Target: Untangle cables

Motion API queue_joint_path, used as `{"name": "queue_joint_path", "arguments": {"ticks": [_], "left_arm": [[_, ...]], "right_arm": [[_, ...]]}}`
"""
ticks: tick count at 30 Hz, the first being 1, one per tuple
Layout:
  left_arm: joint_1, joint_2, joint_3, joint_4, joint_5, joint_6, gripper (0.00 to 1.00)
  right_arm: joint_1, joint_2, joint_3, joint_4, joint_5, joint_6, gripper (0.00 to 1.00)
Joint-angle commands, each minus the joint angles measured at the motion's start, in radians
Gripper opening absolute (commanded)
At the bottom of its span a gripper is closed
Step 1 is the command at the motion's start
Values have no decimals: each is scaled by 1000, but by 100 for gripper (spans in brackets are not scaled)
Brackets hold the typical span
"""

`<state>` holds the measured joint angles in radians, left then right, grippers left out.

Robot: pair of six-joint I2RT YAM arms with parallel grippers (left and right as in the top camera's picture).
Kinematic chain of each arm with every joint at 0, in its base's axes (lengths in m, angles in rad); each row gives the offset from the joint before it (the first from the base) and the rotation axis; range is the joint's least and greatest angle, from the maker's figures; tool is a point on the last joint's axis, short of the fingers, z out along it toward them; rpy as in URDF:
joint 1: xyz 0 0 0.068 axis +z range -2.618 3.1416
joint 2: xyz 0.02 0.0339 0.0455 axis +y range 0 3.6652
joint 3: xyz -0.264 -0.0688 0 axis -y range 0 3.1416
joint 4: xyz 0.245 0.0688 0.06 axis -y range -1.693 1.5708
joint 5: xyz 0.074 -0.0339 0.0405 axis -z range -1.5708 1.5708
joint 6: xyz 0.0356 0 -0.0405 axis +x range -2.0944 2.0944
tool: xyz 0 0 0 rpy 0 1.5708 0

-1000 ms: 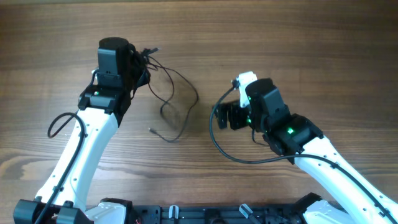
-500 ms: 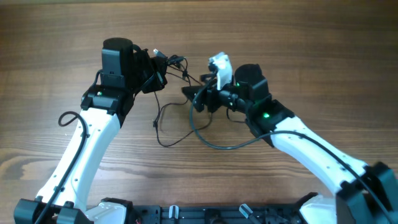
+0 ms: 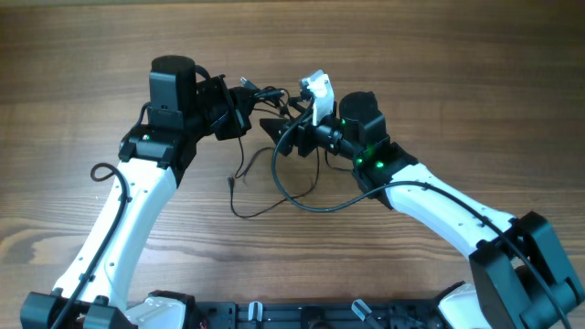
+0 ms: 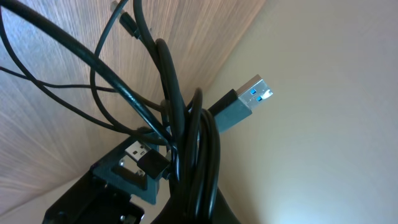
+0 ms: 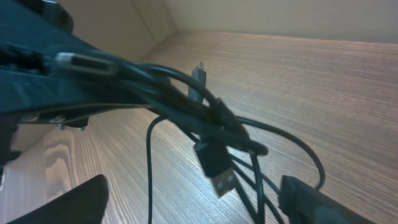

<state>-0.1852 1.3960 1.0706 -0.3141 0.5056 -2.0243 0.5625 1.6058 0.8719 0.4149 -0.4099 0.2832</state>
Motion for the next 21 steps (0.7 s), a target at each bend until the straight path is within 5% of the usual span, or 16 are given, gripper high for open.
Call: {"name": "queue_joint_path", "arguments": {"ticks": [1, 3, 6, 9, 16, 21], "left_arm": [[-17, -21, 9, 6, 73, -157, 4], [-30, -21, 9, 6, 82, -157, 4], [-47, -21, 9, 11, 82, -157, 4], [-48, -21, 9, 43, 89, -157, 4], [-46, -21, 9, 89, -93, -157, 4], [-46, -21, 9, 109, -159, -157, 4]], "right_arm": [[1, 25, 3, 16, 26, -21, 80], [1, 25, 3, 11, 29, -22, 70], [1, 25, 3, 4, 27, -19, 33], [1, 25, 3, -19, -47, -4, 6], [1, 25, 3, -209, -415, -6, 4], [0, 25, 3, -432, -422, -104, 4]]}}
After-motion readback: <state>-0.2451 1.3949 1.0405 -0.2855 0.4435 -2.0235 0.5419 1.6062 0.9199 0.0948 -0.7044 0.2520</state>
